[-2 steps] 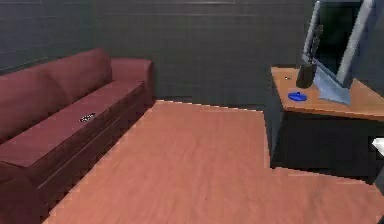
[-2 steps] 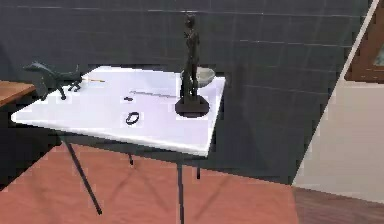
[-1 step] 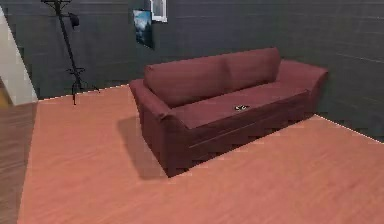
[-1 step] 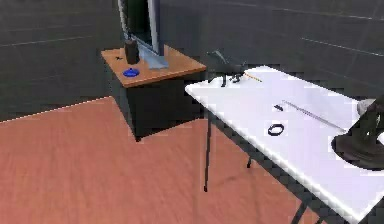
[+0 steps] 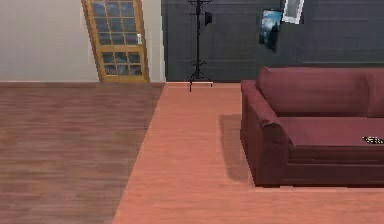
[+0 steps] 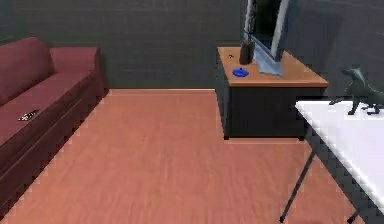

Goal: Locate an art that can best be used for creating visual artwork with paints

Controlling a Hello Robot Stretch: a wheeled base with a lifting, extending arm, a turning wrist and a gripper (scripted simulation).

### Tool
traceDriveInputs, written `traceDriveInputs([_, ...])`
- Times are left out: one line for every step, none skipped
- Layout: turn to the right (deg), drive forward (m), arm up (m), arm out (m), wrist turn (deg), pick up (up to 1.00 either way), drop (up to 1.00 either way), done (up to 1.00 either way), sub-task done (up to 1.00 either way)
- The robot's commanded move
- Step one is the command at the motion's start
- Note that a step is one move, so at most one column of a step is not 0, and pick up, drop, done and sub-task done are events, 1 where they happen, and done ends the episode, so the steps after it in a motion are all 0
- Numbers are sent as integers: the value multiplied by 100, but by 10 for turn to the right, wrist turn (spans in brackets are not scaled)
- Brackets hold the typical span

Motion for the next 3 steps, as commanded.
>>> traceDriveInputs([0, 5, 0, 0, 0, 0, 0, 0, 0])
traceDriveInputs([0, 100, 0, 0, 0, 0, 0, 0, 0])
traceDriveInputs([0, 100, 0, 0, 0, 0, 0, 0, 0])
